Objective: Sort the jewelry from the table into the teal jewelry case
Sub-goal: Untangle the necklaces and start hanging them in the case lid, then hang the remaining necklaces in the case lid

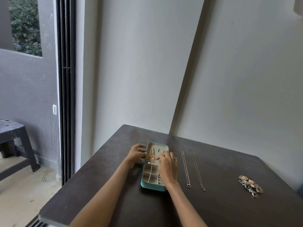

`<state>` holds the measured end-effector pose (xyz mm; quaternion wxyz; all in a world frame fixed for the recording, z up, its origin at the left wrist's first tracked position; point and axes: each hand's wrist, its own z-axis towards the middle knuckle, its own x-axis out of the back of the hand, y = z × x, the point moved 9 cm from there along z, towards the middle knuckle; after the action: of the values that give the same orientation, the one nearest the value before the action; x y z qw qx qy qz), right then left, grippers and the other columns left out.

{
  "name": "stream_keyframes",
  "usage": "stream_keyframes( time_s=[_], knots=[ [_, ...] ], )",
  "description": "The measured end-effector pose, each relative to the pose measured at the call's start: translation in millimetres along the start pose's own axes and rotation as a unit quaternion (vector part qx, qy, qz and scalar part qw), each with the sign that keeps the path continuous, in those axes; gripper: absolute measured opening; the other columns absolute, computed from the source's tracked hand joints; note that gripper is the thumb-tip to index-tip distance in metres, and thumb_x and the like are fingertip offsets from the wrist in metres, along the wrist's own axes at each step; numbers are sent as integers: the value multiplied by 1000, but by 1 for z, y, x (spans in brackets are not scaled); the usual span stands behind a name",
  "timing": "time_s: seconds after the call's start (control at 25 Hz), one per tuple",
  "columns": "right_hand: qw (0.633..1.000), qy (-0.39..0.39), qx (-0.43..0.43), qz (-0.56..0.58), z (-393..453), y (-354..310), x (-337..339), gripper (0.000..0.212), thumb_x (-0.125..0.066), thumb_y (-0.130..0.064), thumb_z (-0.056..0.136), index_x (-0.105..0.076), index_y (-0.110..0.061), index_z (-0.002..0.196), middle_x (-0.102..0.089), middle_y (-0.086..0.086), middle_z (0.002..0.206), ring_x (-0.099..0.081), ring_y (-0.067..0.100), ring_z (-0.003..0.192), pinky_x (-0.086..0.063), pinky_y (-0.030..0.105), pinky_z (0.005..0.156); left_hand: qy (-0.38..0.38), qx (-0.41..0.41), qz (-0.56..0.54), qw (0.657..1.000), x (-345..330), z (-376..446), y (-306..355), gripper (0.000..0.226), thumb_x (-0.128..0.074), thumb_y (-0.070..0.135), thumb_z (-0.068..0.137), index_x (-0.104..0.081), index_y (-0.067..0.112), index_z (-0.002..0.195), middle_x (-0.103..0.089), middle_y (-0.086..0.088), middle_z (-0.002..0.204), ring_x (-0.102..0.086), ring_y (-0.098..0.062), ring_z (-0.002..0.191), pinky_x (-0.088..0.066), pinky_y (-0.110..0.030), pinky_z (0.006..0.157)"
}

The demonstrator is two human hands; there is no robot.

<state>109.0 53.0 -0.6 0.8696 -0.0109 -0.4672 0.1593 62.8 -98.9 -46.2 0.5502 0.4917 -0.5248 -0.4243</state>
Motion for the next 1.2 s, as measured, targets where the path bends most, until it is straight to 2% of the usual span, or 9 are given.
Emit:
stream_keyframes(
  time_s=[0.16, 0.48, 0.56, 0.72, 0.8, 0.88, 0.96, 1.12, 1.2],
  knots=[
    [999, -43, 4, -12, 1, 0, -5, 34, -49, -3, 85, -71, -23, 100, -59, 0, 108, -49, 23, 102, -39, 34, 83, 9, 25, -49, 998, -3, -1, -7, 31, -56, -6, 88, -51, 0, 118, -61, -9, 85, -59, -17, 66, -50, -23, 49],
    [998, -57, 22, 17, 2, -1, -9, 40, -47, -3, 87, -71, -31, 101, -57, -3, 105, -46, 20, 101, -36, 30, 83, 29, 46, -70, 996, 0, -7, -7, 25, -52, -4, 89, -51, 5, 113, -58, -9, 75, -57, -12, 55, -47, -24, 47],
    [997, -61, -5, 41, 2, 4, -8, 38, -48, -4, 87, -71, -31, 99, -56, -5, 107, -45, 18, 102, -36, 30, 85, 41, 27, -42, 998, 1, -8, 0, 25, -51, -1, 89, -52, 5, 113, -59, -10, 83, -56, -14, 64, -46, -28, 54],
    [988, -92, -69, 108, 2, 18, -11, 37, -45, -2, 85, -70, -27, 97, -57, -3, 110, -45, 19, 109, -37, 33, 89, 85, -66, -14, 994, 6, -10, 38, 25, -51, -1, 86, -59, 6, 109, -63, -10, 98, -56, -18, 85, -44, -29, 72],
    [981, -111, -85, 134, 3, 24, -11, 31, -47, -7, 86, -69, -26, 99, -57, -1, 110, -46, 19, 110, -38, 34, 90, 60, -84, -13, 995, -5, -11, 56, 25, -50, -3, 86, -61, 7, 106, -63, -8, 95, -57, -18, 84, -45, -25, 71],
    [978, -118, -87, 147, 7, 30, -8, 34, -46, -4, 84, -68, -23, 101, -57, 1, 110, -47, 20, 111, -39, 35, 90, 7, -88, 18, 996, -29, -11, 68, 29, -47, -6, 85, -61, 4, 107, -63, -7, 89, -56, -14, 73, -45, -17, 59],
    [978, -100, -93, 158, 13, 41, 1, 31, -45, -4, 87, -68, -19, 101, -58, 5, 109, -48, 22, 110, -41, 35, 89, -24, -90, 51, 994, -55, -8, 75, 31, -45, -8, 83, -61, 3, 107, -63, -8, 89, -55, -12, 70, -42, -18, 55],
    [974, -79, -147, 153, 26, 96, 17, 28, -44, -5, 91, -69, -12, 102, -59, 9, 112, -52, 23, 111, -42, 31, 83, -38, -92, 73, 992, -115, 9, 91, 30, -45, -6, 82, -63, 1, 106, -63, -13, 90, -56, -20, 72, -42, -22, 54],
    [972, -94, -170, 130, 30, 130, 16, 24, -45, -7, 93, -68, -9, 102, -59, 11, 115, -53, 24, 111, -42, 29, 82, -48, -84, 103, 990, -146, 21, 91, 28, -47, -3, 84, -65, 2, 105, -66, -18, 97, -61, -27, 79, -48, -26, 64]
  ],
)
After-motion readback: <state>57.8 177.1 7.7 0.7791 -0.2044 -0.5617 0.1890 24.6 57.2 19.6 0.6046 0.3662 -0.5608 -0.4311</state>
